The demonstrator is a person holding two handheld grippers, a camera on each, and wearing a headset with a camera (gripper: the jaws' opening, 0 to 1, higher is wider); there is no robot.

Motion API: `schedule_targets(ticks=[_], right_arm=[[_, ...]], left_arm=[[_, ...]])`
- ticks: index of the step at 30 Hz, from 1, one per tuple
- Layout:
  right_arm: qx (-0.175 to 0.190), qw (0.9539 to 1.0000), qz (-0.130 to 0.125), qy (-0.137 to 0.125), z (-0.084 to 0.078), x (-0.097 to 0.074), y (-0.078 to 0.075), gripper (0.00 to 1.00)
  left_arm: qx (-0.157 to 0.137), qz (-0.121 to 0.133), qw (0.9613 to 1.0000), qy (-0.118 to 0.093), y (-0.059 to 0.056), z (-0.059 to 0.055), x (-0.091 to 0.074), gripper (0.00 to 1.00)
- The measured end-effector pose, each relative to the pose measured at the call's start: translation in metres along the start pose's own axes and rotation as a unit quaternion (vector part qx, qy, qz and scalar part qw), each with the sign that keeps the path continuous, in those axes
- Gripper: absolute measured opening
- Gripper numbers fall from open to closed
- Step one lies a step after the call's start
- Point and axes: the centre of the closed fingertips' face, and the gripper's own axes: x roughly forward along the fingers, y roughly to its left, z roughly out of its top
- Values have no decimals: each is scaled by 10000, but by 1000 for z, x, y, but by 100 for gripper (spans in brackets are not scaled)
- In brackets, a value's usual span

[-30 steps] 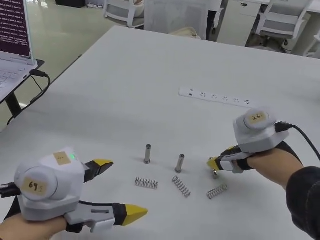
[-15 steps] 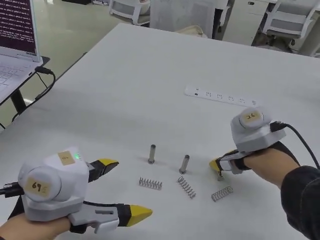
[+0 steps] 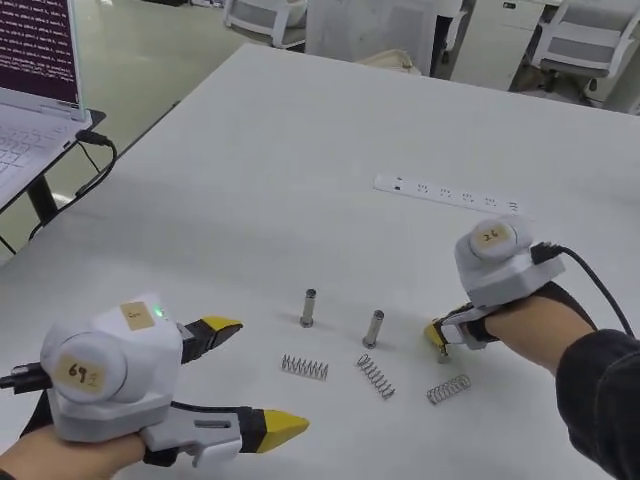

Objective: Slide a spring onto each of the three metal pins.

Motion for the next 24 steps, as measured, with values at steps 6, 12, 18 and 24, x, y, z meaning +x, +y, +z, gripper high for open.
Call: schedule_targets(ticks=[6, 12, 18, 24], right_arm=[[-123, 9999, -11, 50, 2, 1, 0, 11], [-249, 9996, -27, 118, 4, 2, 1, 9], [-283, 9995, -22, 166, 3, 1, 2, 7], [-268, 9996, 11, 117, 2, -3, 3, 6]], left_arm=[[-10, 4, 10000, -9, 0, 0, 0, 73], [-22, 5, 10000, -19, 0, 0, 0, 72], [-18, 13, 10000, -35, 1, 1, 0, 72], [-26, 9, 10000, -51, 0, 2, 0, 72]])
